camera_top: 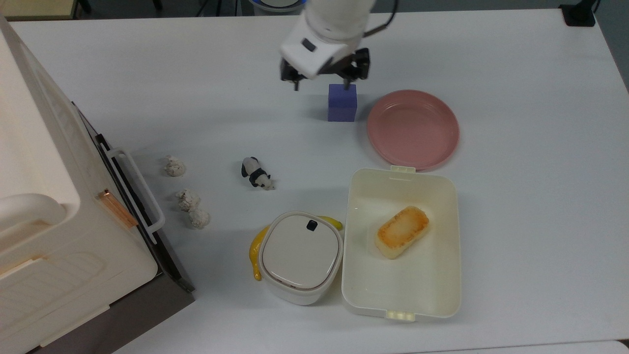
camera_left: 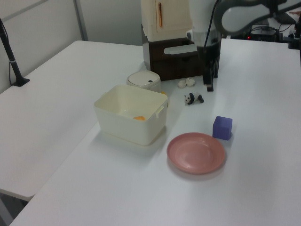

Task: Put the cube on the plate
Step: 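Move the gripper over the purple cube and lower it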

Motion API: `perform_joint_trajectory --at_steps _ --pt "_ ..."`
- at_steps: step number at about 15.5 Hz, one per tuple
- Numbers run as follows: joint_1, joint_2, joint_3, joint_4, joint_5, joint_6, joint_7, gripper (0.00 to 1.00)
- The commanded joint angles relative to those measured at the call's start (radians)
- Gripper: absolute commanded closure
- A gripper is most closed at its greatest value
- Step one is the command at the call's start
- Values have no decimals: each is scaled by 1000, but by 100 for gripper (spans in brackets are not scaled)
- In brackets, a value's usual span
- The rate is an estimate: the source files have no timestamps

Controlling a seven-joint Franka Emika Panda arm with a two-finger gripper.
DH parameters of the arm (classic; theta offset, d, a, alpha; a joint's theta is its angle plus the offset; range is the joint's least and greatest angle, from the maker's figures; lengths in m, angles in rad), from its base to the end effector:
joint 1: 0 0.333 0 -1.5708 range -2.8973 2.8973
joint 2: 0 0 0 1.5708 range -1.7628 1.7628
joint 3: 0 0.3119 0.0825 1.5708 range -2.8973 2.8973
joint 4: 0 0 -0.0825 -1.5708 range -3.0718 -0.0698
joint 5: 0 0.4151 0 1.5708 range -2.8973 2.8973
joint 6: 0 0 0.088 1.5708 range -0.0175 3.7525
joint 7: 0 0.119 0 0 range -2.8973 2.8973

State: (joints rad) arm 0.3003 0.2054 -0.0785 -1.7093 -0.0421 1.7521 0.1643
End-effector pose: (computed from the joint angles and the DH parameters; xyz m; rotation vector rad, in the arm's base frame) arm 0.6155 0.1371 0.4281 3.0447 0.1048 -0.2261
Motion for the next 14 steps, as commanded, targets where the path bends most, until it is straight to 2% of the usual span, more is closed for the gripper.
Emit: perform_joint_trajectory --at_steps 1,5,9,14 --pt "25 23 51 -107 11 128 122 0" --pt "69 41 55 -184 11 211 158 0" --pt "72 100 55 -188 10 225 165 0" --pt "59 97 54 -201 7 214 161 0"
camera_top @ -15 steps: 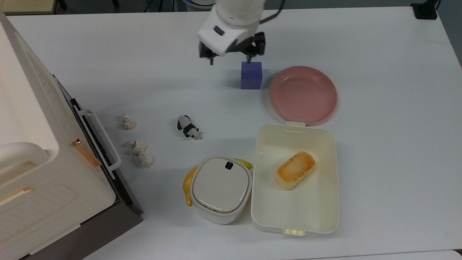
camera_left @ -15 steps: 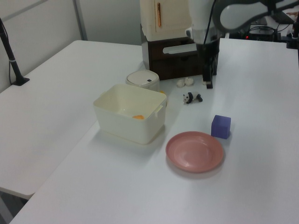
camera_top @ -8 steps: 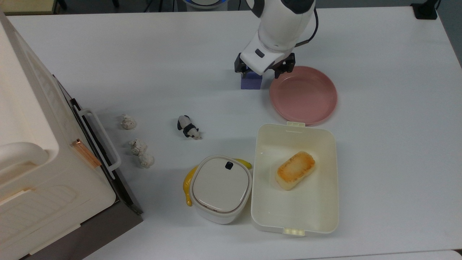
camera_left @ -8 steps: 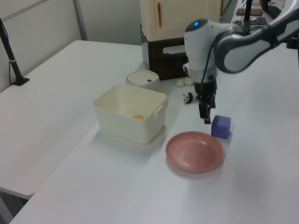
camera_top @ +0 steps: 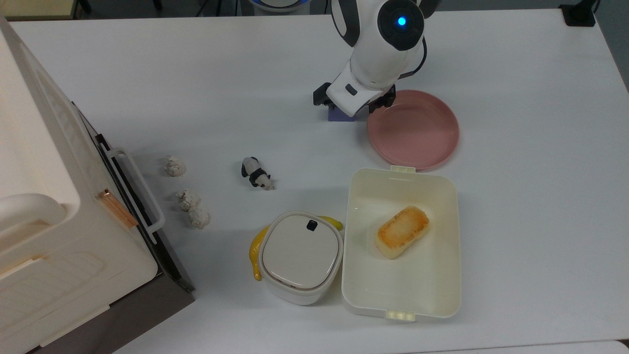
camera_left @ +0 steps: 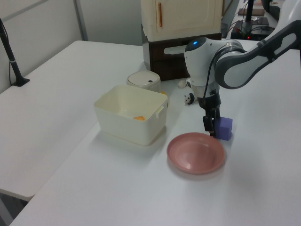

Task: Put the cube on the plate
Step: 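Close the gripper on the purple cube and lift it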

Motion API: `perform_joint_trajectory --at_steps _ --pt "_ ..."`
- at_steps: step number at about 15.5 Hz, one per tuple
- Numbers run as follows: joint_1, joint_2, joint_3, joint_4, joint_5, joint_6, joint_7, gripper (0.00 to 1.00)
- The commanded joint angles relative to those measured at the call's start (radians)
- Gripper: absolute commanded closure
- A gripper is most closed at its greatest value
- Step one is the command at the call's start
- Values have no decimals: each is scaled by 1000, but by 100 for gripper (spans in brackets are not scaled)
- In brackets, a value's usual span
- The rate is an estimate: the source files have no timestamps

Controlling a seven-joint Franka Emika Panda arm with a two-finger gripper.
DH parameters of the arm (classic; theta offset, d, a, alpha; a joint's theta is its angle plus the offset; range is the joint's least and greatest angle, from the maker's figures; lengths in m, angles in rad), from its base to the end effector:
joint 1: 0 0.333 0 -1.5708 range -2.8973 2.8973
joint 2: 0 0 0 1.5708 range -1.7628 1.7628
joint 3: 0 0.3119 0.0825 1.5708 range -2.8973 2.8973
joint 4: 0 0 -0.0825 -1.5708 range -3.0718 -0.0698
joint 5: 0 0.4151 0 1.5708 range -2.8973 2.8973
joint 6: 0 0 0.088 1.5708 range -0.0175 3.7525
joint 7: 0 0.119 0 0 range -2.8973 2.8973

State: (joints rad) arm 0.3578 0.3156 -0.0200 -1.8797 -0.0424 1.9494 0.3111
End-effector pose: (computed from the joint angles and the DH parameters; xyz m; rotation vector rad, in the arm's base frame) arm 0.5828 0.2016 0.2914 3.0032 0.0713 -0.3309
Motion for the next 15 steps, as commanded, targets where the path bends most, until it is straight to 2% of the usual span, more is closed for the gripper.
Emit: perform_joint_trajectory --at_steps 1,5,8,11,15 --pt "-3 -13 -5 -32 4 16 13 0" --pt "-19 -23 -5 -18 4 10 13 0" --pt "-22 -56 -6 25 4 -87 2 0" --pt "-37 -79 -6 24 9 -188 -82 0" --pt "-63 -76 -12 8 10 -198 -139 0"
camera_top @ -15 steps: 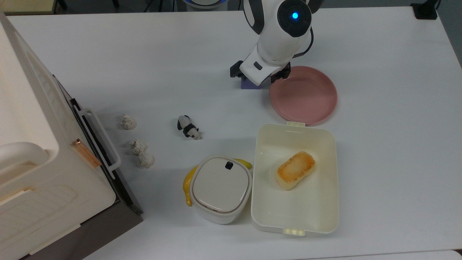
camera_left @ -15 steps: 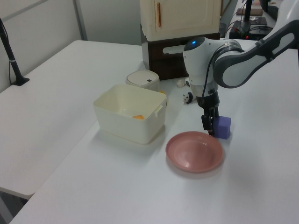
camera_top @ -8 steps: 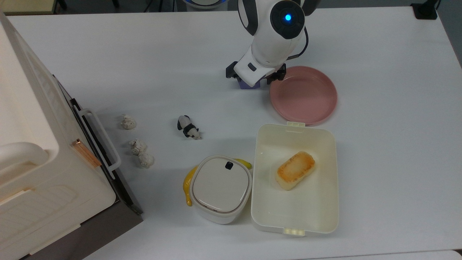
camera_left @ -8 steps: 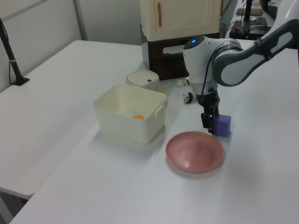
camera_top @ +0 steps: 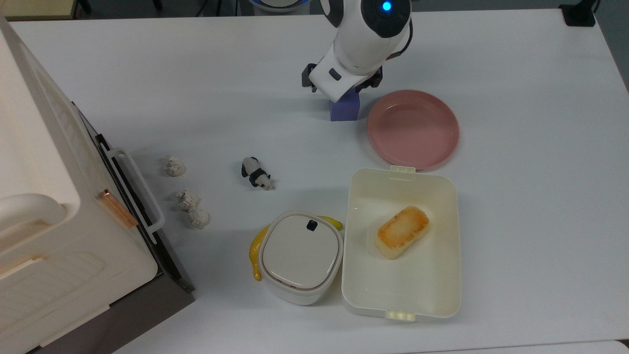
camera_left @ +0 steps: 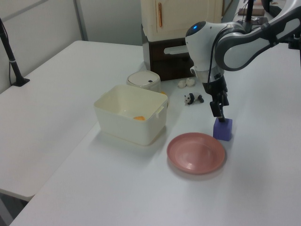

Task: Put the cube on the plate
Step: 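Close the gripper on the purple cube and lift it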

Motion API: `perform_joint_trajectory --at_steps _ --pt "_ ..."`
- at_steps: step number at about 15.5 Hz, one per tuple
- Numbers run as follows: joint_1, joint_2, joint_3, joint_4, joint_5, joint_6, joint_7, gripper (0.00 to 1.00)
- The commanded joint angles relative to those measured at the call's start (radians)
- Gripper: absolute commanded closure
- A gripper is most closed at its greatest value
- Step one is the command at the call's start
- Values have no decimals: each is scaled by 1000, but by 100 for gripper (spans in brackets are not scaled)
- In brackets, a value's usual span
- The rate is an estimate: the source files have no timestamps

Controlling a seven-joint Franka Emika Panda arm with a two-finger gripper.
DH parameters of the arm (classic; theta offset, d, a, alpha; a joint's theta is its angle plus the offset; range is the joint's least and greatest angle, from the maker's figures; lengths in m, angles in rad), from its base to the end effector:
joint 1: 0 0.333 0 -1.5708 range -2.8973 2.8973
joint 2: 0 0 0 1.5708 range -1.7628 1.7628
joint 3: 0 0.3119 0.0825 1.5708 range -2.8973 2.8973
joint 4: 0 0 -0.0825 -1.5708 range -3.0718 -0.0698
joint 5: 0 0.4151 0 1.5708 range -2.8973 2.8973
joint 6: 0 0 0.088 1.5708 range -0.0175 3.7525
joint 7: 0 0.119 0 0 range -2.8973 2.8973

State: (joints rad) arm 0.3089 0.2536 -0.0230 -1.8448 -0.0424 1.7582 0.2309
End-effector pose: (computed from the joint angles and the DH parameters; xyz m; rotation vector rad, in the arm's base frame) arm 0.5783 0.1660 0.3351 2.9713 0.1037 -0.4761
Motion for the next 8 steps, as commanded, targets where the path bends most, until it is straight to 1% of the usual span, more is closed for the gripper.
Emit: perform_joint_trajectory --at_steps 1,4,6,8 --pt "-14 -13 -9 -27 9 -2 -59 0" --pt "-11 -8 -9 -33 18 26 -45 0" --pt "-8 -8 -9 -54 70 81 -27 0" --pt "-7 -4 -8 -65 94 119 -4 0"
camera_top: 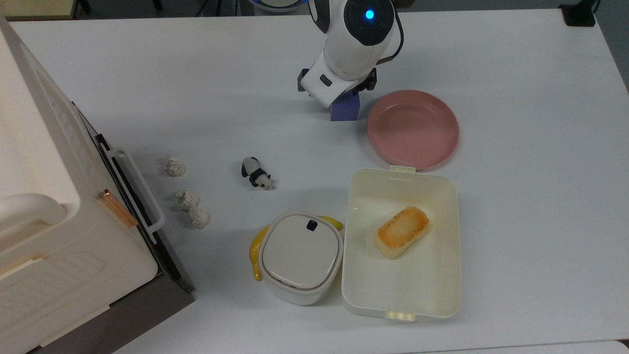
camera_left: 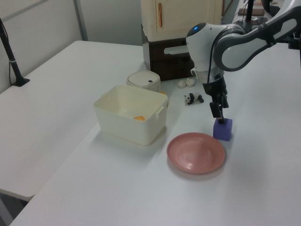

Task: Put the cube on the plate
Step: 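Close the gripper on the purple cube and lift it, then carry the purple cube over the pink plate and lower it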

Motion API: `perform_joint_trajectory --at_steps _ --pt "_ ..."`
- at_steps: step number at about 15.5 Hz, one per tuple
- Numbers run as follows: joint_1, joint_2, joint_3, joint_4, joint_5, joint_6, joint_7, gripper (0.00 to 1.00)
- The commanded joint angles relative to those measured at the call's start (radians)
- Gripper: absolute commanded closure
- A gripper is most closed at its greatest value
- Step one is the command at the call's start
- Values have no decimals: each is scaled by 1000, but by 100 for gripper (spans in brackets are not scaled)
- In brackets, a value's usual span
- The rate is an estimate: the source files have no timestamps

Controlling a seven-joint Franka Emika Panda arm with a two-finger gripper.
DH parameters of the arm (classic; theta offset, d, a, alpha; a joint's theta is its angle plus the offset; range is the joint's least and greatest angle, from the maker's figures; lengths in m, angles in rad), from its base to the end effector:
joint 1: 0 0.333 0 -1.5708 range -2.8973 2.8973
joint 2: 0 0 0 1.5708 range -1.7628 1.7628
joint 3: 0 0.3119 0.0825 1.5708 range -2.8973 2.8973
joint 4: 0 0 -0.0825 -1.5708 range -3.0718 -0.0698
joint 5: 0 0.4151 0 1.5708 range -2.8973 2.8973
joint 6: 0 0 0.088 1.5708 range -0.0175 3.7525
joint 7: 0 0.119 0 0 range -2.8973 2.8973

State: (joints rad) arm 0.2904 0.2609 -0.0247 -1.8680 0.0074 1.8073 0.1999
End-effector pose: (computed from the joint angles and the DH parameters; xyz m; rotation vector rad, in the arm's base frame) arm 0.5804 0.1591 0.3225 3.0291 0.0950 -0.4783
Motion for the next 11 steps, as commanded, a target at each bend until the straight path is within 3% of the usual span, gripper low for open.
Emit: perform_joint_trajectory --at_steps 1,7,8,10,11 --pt "13 -3 -3 -40 52 78 42 0" --pt "24 43 8 -40 66 156 79 0" --pt "26 43 8 -40 66 155 79 4" --pt "26 40 8 -39 65 141 62 49" --pt "23 35 8 -34 65 120 44 66"
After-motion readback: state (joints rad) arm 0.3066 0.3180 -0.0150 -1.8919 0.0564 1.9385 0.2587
